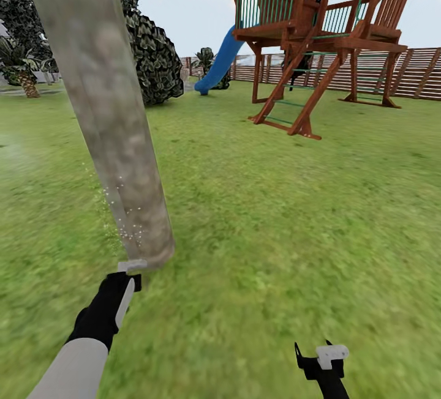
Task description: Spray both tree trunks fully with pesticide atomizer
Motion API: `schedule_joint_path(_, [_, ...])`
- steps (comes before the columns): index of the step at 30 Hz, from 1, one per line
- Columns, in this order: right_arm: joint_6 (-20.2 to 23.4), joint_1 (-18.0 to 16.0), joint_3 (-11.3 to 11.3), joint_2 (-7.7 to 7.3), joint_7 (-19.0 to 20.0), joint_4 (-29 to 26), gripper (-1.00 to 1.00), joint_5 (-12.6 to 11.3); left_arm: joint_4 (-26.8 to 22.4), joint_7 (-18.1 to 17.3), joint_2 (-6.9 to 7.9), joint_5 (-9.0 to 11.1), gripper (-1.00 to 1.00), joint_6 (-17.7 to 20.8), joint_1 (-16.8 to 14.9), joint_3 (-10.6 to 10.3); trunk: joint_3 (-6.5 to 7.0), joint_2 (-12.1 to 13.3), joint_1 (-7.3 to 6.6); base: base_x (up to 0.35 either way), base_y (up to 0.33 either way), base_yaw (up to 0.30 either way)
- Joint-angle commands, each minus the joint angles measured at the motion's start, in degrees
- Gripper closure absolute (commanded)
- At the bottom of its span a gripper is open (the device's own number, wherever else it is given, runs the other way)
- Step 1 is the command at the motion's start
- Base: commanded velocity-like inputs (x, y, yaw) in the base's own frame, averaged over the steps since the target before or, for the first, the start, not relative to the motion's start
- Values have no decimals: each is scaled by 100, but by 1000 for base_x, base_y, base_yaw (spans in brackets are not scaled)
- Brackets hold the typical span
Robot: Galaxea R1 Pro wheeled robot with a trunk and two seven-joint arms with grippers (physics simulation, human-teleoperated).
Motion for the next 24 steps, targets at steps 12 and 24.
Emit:
schedule_joint_path(12, [1,0,1,0,0,0,-100,0,74,45,-292,18,100,-643,306,-14,0,0,0,0,0,116])
schedule_joint_path(24, [1,0,1,0,0,0,-100,0,85,17,-324,33,100,-461,358,-1,0,0,0,202,-125,120])
